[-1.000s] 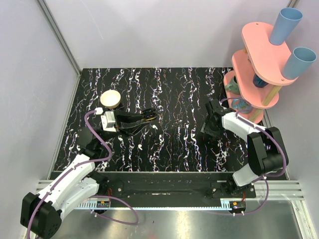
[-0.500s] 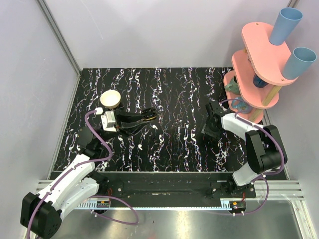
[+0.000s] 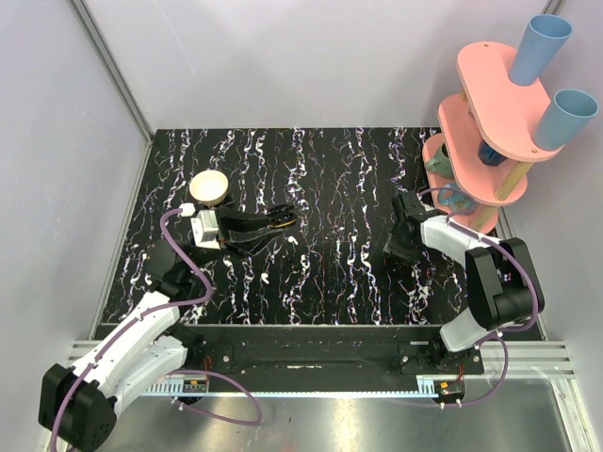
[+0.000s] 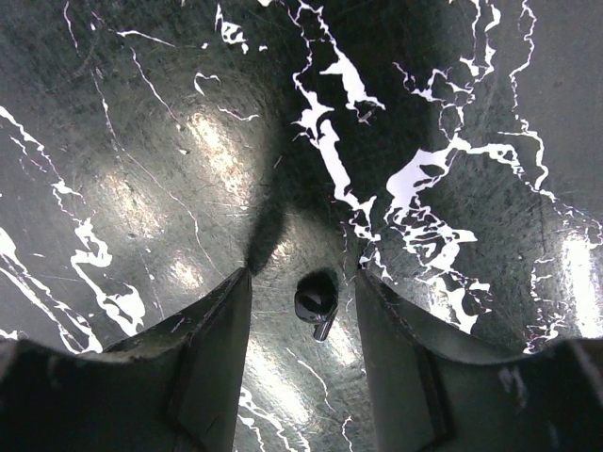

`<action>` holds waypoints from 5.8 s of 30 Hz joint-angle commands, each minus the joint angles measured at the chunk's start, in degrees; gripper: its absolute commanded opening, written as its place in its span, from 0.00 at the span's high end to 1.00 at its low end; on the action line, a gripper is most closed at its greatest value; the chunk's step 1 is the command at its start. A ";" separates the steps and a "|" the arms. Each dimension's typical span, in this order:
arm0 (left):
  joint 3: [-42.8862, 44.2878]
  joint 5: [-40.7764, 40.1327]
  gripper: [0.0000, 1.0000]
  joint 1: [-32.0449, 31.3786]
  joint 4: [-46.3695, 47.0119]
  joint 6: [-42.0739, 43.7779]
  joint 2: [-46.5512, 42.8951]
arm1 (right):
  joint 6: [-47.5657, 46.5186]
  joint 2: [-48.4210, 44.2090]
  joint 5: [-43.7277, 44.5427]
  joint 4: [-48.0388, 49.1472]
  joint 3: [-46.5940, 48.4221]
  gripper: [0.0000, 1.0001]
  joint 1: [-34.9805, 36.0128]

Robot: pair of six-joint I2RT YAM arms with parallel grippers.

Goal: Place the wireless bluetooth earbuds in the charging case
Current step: Pick up the right earbud from the center of the board.

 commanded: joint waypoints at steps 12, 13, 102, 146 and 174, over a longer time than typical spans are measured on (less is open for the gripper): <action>2.18 -0.59 1.00 -0.11 1.24 0.67 0.27 | -1.59 -0.68 0.59 1.23 -3.00 0.47 -0.26; 2.26 -0.68 1.00 -0.02 1.24 0.67 0.27 | -1.94 -0.59 0.41 1.23 -3.00 0.46 -0.17; 4.11 -3.49 1.00 -0.11 -9.84 11.39 -2.10 | -3.09 -0.94 3.66 -0.70 -1.77 0.63 3.87; 4.20 -2.87 1.00 -0.11 -10.27 10.78 -2.45 | -3.00 -0.59 3.93 -2.02 -1.95 0.65 4.31; 4.99 -3.22 1.00 -0.11 -12.56 11.31 -2.37 | -12.04 -12.60 9.28 2.89 3.59 0.95 9.05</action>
